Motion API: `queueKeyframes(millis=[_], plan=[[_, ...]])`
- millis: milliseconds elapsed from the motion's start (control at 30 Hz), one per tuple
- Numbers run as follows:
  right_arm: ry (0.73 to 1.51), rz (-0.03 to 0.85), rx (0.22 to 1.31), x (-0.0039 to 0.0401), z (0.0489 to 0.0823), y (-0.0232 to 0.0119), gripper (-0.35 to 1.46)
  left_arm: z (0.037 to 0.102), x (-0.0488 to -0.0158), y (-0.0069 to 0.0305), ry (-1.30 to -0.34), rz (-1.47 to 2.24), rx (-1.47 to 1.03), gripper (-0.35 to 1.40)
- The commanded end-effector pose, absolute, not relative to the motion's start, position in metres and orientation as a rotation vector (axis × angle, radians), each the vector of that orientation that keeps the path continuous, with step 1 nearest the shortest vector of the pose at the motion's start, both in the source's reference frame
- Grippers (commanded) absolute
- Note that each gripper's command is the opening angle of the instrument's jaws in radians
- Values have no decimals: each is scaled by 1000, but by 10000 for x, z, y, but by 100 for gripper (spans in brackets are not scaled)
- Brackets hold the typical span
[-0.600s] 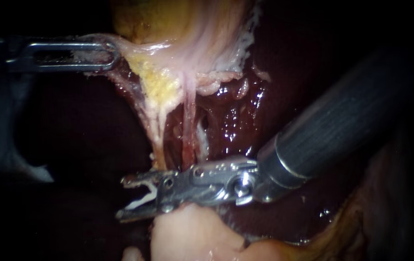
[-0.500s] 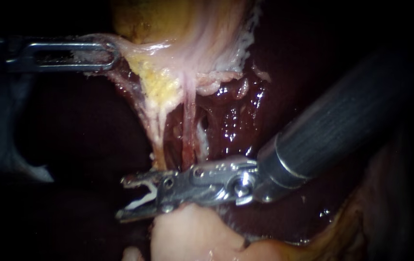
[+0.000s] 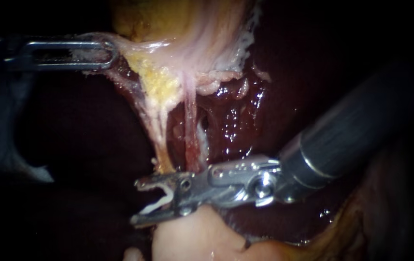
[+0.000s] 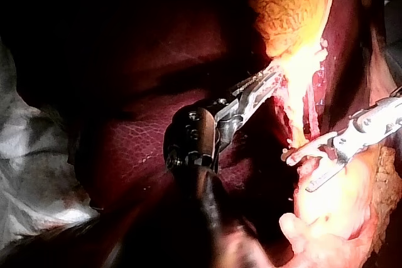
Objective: Clipping second clip left tube
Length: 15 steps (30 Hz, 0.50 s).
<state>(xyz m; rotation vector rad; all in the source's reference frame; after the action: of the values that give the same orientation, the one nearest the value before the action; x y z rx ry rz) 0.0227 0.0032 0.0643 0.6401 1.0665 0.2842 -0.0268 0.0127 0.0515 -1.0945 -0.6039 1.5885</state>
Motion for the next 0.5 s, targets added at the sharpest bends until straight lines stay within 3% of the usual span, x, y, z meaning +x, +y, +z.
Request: queueKeyframes(millis=[33, 500], plan=[[1069, 290, 633, 223, 640, 33, 45, 515, -268, 127, -604, 1588, -1095, -35], [1065, 302, 626, 178, 633, 50, 45, 515, -267, 127, -605, 1589, -1095, -35]])
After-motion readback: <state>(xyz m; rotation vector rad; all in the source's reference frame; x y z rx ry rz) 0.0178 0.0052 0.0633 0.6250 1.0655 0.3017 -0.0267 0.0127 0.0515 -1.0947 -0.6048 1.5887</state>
